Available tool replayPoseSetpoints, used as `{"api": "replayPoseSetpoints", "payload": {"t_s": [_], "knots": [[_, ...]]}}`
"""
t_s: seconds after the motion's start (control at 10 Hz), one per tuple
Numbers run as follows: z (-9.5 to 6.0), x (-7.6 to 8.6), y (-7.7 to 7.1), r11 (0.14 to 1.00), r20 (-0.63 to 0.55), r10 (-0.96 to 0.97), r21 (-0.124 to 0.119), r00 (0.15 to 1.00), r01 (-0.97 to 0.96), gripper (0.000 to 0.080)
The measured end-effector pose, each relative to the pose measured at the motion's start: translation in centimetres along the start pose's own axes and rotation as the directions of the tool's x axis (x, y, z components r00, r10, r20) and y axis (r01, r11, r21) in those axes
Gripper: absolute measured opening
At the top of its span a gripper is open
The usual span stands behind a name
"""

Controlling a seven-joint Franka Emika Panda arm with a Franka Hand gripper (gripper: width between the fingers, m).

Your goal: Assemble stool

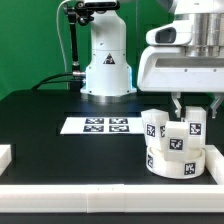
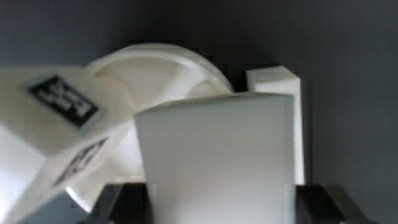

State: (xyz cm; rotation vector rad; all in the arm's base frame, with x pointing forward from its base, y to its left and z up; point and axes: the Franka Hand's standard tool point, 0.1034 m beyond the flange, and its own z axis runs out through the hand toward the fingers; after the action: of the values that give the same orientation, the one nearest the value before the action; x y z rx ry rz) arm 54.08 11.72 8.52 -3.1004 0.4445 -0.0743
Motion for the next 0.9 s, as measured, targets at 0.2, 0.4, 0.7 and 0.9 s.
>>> {"api": "replayPoseSetpoints", "payload": {"t_s": [0.2,0.4,0.7,0.9], "knots": [[0.05,-0.04,0.01,0.957,0.012,0.29,0.019,0.957,-0.29,0.034],[0.08,-0.12,-0.12,0.844,0.035,0.535,0.031,0.844,-0.536,0.034],[0.09,-0.25,-0.36,0.701,0.045,0.711,0.025,0.702,-0.712,0.034],[0.11,-0.25,-0.36,0.623,0.047,0.781,0.02,0.623,-0.782,0.034]]}}
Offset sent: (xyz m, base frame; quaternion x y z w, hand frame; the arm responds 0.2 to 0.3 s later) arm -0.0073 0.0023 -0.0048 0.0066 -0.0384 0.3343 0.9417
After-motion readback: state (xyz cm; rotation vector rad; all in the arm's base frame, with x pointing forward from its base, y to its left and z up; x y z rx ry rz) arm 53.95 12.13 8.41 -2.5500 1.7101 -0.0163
